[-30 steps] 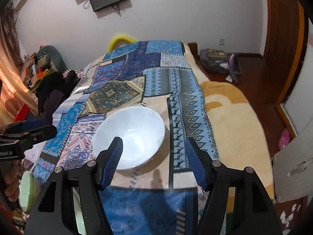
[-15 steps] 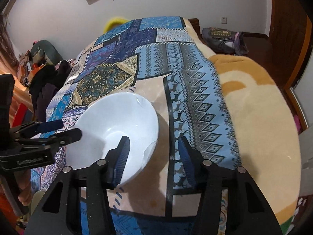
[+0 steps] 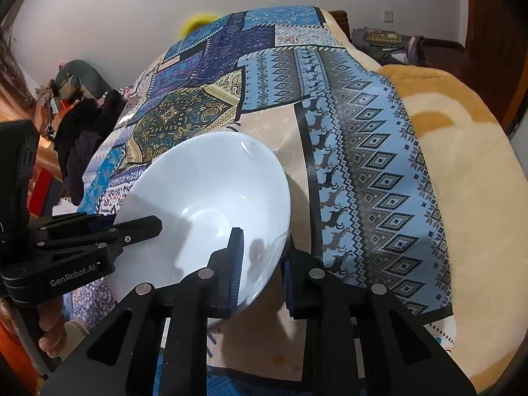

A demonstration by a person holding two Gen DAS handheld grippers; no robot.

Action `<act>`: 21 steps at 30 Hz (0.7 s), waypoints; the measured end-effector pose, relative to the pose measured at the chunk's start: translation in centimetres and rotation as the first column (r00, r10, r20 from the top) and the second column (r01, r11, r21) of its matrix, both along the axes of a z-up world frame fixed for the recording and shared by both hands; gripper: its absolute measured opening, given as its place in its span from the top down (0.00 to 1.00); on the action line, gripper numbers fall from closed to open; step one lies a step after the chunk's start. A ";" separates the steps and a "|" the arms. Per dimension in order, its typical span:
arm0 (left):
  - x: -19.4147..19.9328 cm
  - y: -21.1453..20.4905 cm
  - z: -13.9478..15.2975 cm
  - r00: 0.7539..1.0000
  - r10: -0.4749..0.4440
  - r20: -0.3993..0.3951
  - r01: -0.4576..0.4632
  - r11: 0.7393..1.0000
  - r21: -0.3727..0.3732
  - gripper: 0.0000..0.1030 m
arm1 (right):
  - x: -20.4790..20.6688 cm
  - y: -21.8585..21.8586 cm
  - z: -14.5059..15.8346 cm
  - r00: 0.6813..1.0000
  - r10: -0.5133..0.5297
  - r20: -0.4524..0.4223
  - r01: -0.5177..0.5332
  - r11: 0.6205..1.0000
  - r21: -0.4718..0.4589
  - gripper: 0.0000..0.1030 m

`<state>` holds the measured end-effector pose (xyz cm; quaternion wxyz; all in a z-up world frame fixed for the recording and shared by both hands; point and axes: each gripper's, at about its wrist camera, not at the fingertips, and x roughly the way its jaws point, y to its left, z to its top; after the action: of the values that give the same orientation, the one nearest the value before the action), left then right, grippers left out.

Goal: Organize plates and bowls
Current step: 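Grasp the white bowl rim with the left tool, then lift and carry the white bowl with the left tool toward the green bowl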

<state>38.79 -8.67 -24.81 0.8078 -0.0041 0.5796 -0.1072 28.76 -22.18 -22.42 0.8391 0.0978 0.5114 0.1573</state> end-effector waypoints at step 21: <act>-5.0 -0.1 5.6 0.995 0.012 0.095 -0.012 1.000 0.002 0.86 | -3.7 0.9 5.0 0.994 0.001 0.108 0.000 1.000 -0.013 0.81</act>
<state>33.77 -8.75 -19.25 0.8350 -0.0014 0.5408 -0.1014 25.08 -21.24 -17.43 0.8662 0.0835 0.4663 0.1591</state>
